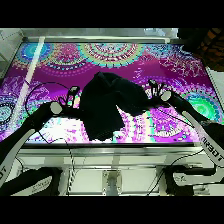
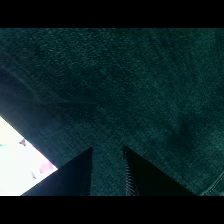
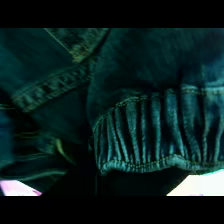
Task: Fold the clothes and pants, and hang the long-sleeved shirts on hangers.
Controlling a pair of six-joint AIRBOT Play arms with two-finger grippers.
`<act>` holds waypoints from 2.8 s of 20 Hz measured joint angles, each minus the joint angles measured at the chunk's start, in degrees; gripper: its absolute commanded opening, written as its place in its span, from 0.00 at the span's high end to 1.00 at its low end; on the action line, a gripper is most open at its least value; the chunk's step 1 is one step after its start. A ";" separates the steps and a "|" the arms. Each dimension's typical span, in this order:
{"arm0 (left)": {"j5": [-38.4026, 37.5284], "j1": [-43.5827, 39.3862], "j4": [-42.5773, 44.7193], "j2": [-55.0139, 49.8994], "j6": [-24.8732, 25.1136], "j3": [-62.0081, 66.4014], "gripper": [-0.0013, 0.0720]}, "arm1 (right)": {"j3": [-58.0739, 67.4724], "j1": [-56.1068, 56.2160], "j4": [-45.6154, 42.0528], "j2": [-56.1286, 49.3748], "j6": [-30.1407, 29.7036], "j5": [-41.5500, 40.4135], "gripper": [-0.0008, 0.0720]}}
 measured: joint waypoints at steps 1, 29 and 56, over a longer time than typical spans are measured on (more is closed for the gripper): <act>0.13 -0.11 -0.02 0.00 0.13 0.00 0.65 | 1.88 -0.22 -0.17 0.09 -0.02 1.40 0.97; 16.87 -27.69 6.19 -6.56 28.89 5.81 0.30 | 22.08 -40.72 -16.24 20.37 -0.28 41.33 0.97; 5.35 -12.35 36.41 -4.04 -10.67 9.44 0.96 | 18.51 -40.98 -13.94 20.37 -0.94 39.34 0.97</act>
